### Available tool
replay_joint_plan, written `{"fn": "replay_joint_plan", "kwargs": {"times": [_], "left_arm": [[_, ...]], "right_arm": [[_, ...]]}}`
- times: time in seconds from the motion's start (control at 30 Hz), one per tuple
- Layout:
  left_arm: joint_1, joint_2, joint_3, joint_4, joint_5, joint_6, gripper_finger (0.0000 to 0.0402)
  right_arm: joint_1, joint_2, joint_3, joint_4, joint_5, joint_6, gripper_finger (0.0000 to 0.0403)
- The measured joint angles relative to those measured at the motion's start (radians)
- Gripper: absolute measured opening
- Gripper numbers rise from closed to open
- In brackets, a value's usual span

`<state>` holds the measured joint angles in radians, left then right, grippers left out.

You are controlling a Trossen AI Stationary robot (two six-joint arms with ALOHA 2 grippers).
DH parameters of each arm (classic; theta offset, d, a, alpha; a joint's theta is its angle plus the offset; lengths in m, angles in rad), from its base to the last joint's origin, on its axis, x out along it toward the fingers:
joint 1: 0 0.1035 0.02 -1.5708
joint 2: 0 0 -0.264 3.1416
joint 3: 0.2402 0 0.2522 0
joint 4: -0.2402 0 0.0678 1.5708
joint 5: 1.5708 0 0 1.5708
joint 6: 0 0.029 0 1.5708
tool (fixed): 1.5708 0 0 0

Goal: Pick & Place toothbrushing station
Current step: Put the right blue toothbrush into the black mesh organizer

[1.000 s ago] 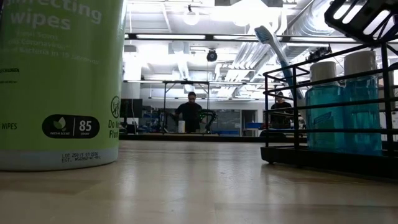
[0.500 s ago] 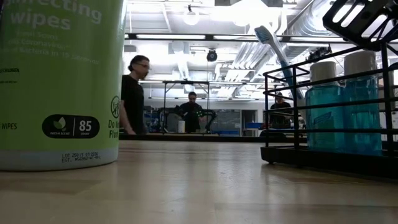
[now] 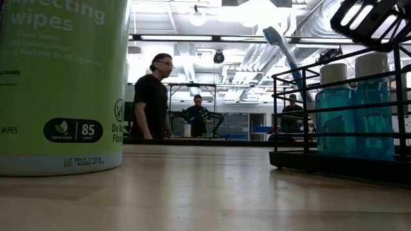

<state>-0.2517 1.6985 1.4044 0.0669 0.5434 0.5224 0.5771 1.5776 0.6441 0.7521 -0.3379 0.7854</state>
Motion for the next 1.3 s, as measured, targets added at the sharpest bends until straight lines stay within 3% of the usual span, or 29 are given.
{"fn": "replay_joint_plan", "kwargs": {"times": [0.23, 0.5, 0.8, 1.07, 1.3], "left_arm": [[-0.019, 0.000, 0.000, 0.037, 0.000, -0.026, 0.0000], [-0.056, -0.002, 0.000, 0.051, -0.001, -0.040, 0.0000], [-0.096, -0.002, 0.000, 0.060, -0.093, -0.137, 0.0000], [-0.130, -0.035, 0.000, -0.050, -0.271, -0.138, 0.0000], [-0.105, -0.128, 0.000, -0.148, -0.258, -0.204, 0.0000]], "right_arm": [[0.025, 0.000, 0.000, -0.003, 0.060, 0.014, 0.0107], [0.051, 0.000, 0.000, -0.006, 0.114, 0.014, 0.0116], [0.090, 0.000, 0.000, -0.009, 0.143, 0.033, 0.0113], [0.150, 0.000, 0.000, -0.004, 0.164, 0.056, 0.0113], [0.161, 0.000, 0.000, 0.000, 0.193, -0.009, 0.0113]]}}
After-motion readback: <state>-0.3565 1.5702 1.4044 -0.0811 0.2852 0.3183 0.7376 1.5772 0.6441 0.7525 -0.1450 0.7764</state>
